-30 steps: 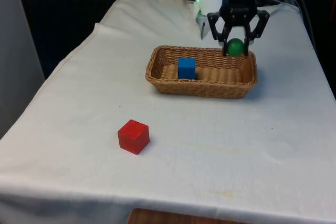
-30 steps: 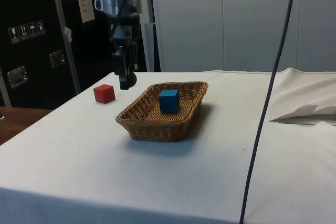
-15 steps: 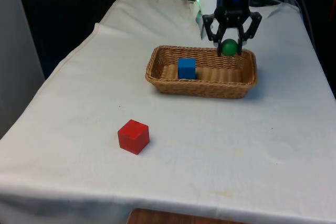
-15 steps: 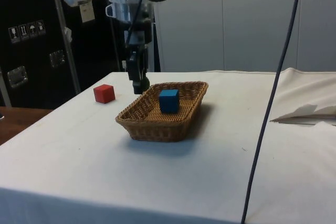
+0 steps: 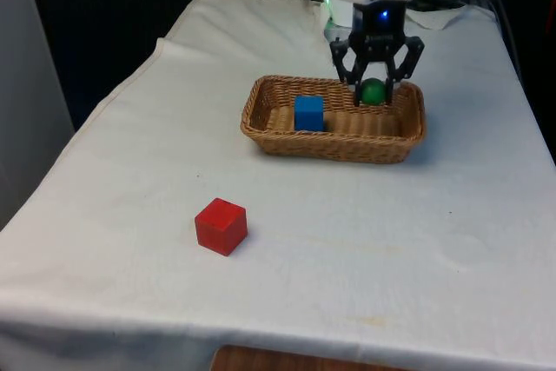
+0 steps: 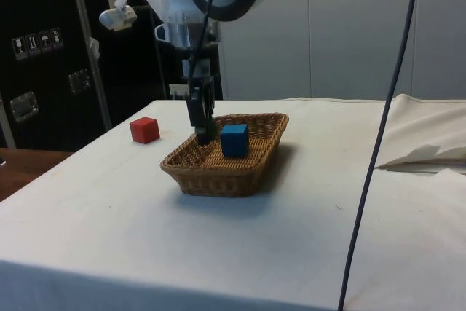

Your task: Place all non-red objects into the basket.

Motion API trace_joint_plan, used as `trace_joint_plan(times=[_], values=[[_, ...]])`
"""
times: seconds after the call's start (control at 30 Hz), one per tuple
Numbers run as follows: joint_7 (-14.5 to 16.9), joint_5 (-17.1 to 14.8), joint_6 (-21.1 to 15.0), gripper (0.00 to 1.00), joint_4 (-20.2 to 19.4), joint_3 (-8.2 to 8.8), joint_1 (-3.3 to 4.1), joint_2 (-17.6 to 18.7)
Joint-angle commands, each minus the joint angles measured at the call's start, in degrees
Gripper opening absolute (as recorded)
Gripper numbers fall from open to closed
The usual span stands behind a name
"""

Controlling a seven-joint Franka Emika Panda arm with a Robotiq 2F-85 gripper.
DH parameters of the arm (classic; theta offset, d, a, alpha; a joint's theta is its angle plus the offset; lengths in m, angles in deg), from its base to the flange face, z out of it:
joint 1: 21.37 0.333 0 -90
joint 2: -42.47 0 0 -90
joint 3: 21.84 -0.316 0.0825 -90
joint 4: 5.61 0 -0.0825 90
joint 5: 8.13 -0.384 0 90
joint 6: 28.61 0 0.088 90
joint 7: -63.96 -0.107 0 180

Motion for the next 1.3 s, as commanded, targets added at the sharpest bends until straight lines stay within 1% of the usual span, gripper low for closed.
trace_joint_plan(times=[0.0, 0.1, 0.13, 0.17, 0.23, 0.4, 0.43, 0.47, 0.53, 0.57, 0.63, 0.67, 0.73, 0.77, 0.8, 0.87, 0.9, 0.93, 1.03, 1.07, 1.1, 1.17, 1.23, 1.27], values=[[0.3, -1.0, -0.6, 0.0, 0.5, -0.52, -0.17, 1.0], [0.4, -1.2, -0.7, 0.0, 1.1, -0.74, -0.29, 2.3], [-0.1, -0.3, -0.5, 0.0, 0.9, -0.34, 0.0, 1.9], [0.5, -1.2, -0.7, 0.0, 1.4, -0.74, -0.34, 2.6], [0.5, -1.3, -0.9, 0.0, 1.9, -0.74, -0.34, 3.5], [0.6, -1.4, -1.0, 0.0, 2.1, -0.8, -0.4, 4.2], [-0.1, -0.5, -0.7, 0.0, 2.1, -0.34, 0.0, 4.2], [0.6, -1.4, -1.0, 0.0, 2.1, -0.8, -0.4, 4.3], [0.6, -1.4, -1.0, 0.0, 2.2, -0.8, -0.4, 4.4], [0.6, -1.4, -1.0, 0.04, 2.2, -0.8, -0.4, 4.4], [0.6, -1.4, -1.0, 0.23, 2.2, -0.8, -0.4, 4.5], [0.6, -1.5, -1.0, 0.41, 2.2, -0.8, -0.4, 4.5], [0.6, -1.5, -1.0, 0.61, 2.3, -0.8, -0.46, 4.5], [-0.1, -0.5, -0.7, 0.71, 2.2, -0.34, -0.06, 4.4], [0.6, -1.5, -1.0, 0.71, 2.3, -0.8, -0.46, 4.5], [0.7, -1.5, -1.0, 0.9, 2.3, -0.8, -0.46, 4.5], [0.7, -1.5, -1.0, 0.98, 2.3, -0.8, -0.46, 4.5], [0.7, -1.5, -1.0, 1.0, 2.3, -0.8, -0.46, 4.5], [0.7, -1.5, -1.0, 1.0, 2.3, -0.8, -0.46, 4.5], [-0.1, -0.6, -0.7, 1.0, 2.2, -0.29, -0.06, 4.4], [0.6, -1.4, -0.9, 1.0, 2.3, -0.74, -0.46, 4.5], [0.7, -1.1, -0.1, 1.0, 2.3, -0.29, -0.57, 3.6], [0.8, -0.9, 0.5, 1.0, 2.3, 0.29, -0.46, 2.8], [0.9, -0.8, 1.2, 1.0, 2.4, 0.86, -0.34, 2.2]])
